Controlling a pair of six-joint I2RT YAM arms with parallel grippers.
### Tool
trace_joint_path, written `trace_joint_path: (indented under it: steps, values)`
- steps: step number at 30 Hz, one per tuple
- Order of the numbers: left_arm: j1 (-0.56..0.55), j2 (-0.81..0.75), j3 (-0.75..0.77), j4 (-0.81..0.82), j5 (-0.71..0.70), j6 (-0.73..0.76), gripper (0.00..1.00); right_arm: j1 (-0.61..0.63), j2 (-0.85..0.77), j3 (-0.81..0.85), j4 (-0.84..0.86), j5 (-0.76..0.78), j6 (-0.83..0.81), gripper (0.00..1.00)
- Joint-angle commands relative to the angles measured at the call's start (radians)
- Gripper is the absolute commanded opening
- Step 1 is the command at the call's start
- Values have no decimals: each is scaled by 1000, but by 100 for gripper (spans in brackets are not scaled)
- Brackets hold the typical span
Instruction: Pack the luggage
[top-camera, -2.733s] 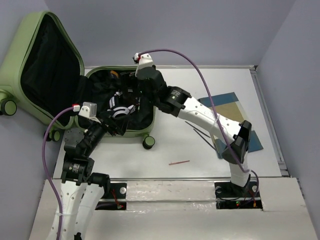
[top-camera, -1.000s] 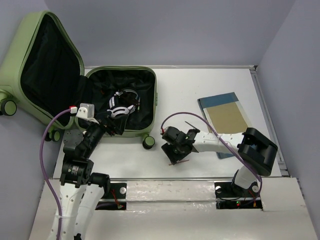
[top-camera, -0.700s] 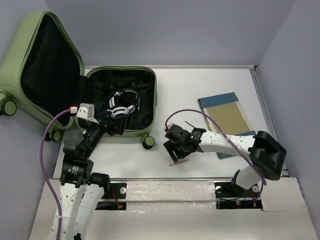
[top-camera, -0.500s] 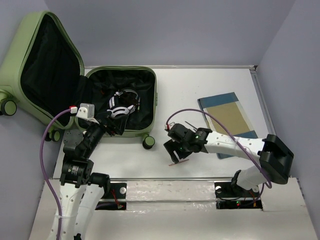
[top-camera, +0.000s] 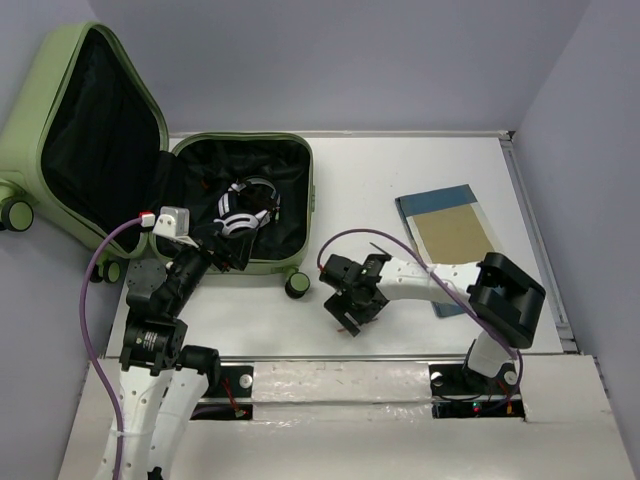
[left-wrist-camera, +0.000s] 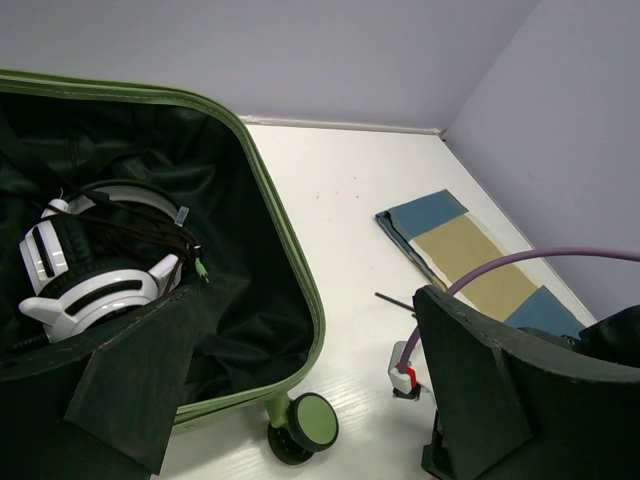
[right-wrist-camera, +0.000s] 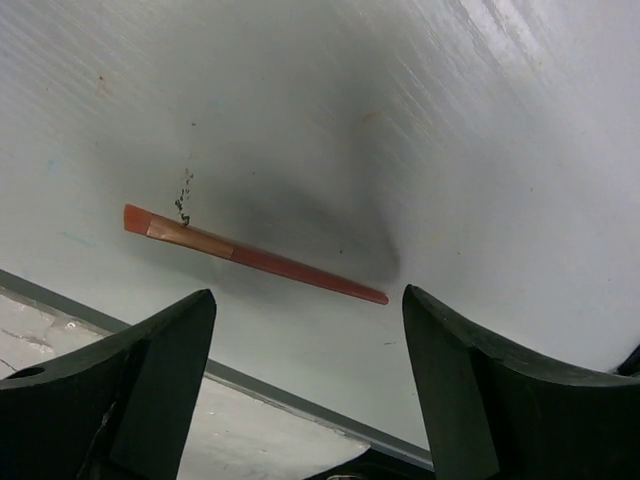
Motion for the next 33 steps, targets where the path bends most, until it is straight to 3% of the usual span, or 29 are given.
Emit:
trace_joint_path:
  steps: [1, 5, 7, 11, 12, 18, 23, 25, 29, 33]
  values:
    - [-1, -8, 43, 26, 16, 11, 99, 22, 39, 64, -13, 39, -64, 81]
    - [1, -8, 43, 26, 18, 11, 99, 22, 99, 83, 16, 18, -79, 76]
    - [-1, -8, 44, 24, 20, 13, 99, 31, 122, 95, 45, -8, -78, 66]
    - [-4, -10, 44, 23, 18, 13, 99, 31, 138, 74, 104, -48, -36, 22]
    - [-5, -10, 44, 23, 18, 14, 99, 31, 136, 54, 125, -45, -27, 18]
    - [-10, -10, 46, 23, 20, 14, 99, 31, 101, 2, 210, 57, 74, 7]
    - [-13, -8, 46, 21, 18, 14, 99, 31, 35, -5, 222, 177, 157, 7]
    - [-16, -7, 46, 21, 18, 13, 99, 31, -63, 8, 222, 191, 166, 7]
    - [-19, -4, 46, 26, 21, 13, 99, 31, -197, 76, 265, 180, 160, 7]
    - [-18, -4, 46, 27, 20, 11, 99, 22, -145, 245, 345, 199, 110, 7]
